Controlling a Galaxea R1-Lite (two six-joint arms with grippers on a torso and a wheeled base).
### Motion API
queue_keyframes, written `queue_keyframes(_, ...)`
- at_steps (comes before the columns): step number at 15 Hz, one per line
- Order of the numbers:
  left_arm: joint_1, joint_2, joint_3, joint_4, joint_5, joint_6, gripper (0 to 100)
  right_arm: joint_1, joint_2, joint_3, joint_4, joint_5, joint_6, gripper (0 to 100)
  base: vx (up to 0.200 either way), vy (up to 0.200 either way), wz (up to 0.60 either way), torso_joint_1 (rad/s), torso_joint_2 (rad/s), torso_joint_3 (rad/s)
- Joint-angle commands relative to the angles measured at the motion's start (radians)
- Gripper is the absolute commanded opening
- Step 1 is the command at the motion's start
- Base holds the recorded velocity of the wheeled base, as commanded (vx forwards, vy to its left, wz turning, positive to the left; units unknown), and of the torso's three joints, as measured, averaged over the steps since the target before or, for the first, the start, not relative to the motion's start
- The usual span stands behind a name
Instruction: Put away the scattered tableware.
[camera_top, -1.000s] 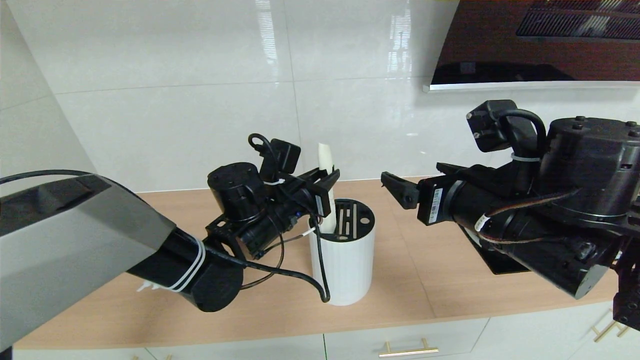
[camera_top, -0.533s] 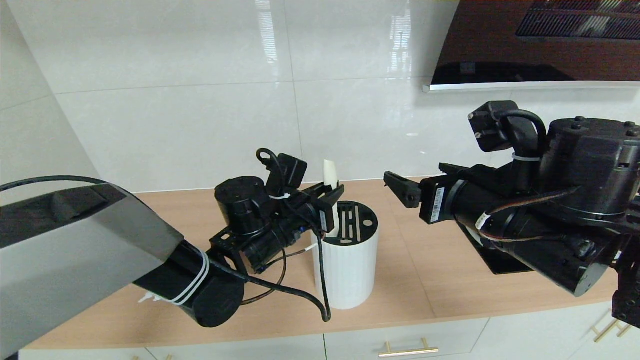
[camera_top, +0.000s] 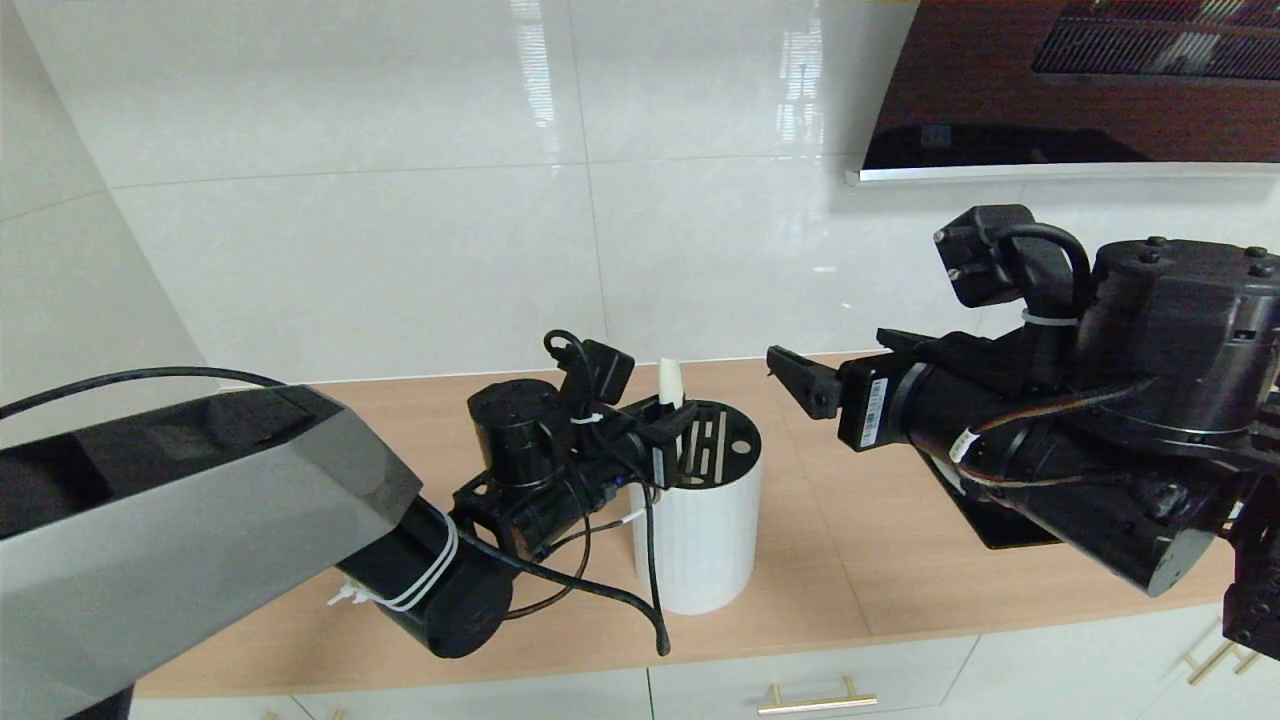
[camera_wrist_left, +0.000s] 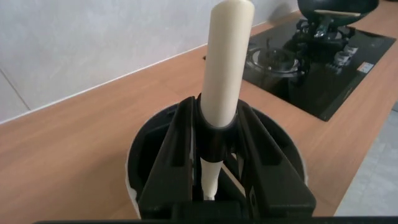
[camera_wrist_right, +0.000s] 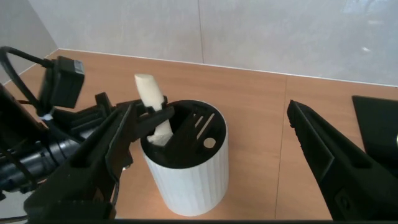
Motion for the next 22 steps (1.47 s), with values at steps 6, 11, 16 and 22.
queue_keyframes(6, 0.0, -0.021, -0.001, -0.021, 0.001, -0.005, 100, 0.001, 0.002, 0.0, -0.001, 0.0, 0.0, 100, 0.0, 0.0, 0.0, 0.0, 0.0, 0.0)
queue_keyframes(11, 0.0, -0.064, 0.0, -0.027, 0.029, -0.008, 100, 0.001, -0.001, 0.003, -0.001, -0.001, 0.0, 100, 0.0, 0.0, 0.0, 0.0, 0.0, 0.0)
queue_keyframes(16, 0.029, -0.428, 0.04, 0.025, 0.066, -0.011, 100, -0.048, -0.089, 0.043, -0.001, -0.004, 0.0, 100, 0.0, 0.0, 0.0, 0.0, 0.0, 0.0)
queue_keyframes(22, 0.124, -0.874, 0.364, 0.207, 0.11, -0.03, 100, -0.288, -0.39, 0.399, -0.001, -0.004, -0.009, 100, 0.0, 0.0, 0.0, 0.0, 0.0, 0.0)
